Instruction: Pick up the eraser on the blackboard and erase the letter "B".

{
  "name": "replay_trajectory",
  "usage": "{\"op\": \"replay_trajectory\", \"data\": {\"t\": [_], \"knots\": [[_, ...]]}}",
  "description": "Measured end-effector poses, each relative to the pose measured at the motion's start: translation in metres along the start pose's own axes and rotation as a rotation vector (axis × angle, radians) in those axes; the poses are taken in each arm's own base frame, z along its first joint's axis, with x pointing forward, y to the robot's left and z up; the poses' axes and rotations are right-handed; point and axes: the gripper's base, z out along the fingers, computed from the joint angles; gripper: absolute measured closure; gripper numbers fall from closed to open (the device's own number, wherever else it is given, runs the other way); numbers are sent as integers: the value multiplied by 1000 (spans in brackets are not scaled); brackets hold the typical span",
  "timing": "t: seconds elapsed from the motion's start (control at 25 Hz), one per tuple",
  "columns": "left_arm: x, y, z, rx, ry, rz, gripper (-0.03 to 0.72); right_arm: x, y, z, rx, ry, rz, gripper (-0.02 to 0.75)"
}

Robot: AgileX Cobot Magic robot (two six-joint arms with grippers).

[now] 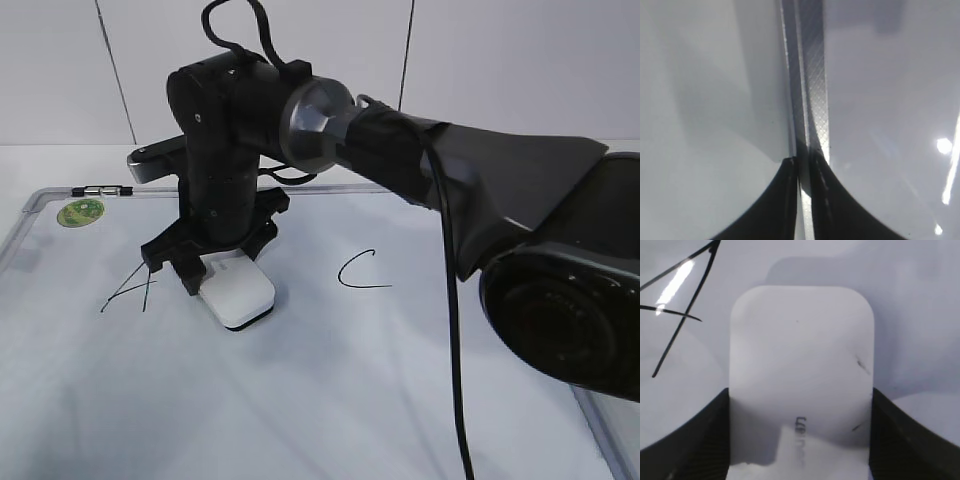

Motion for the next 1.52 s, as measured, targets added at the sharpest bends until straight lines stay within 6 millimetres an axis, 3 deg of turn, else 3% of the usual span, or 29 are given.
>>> {"op": "replay_trajectory", "data": {"t": [0.68, 1.0, 1.2, 1.52], "knots": [[0, 0, 0, -1, 1, 1, 649, 0, -2, 0, 42, -5, 25, 225], [0, 0, 0, -1, 1, 1, 649, -1, -15, 0, 27, -3, 76, 225], [0, 0, 0, -1, 1, 1, 649, -2, -31, -1, 1, -4, 139, 225], [0, 0, 0, -4, -1, 0, 649, -3, -74, -2, 28, -16, 217, 225]]}}
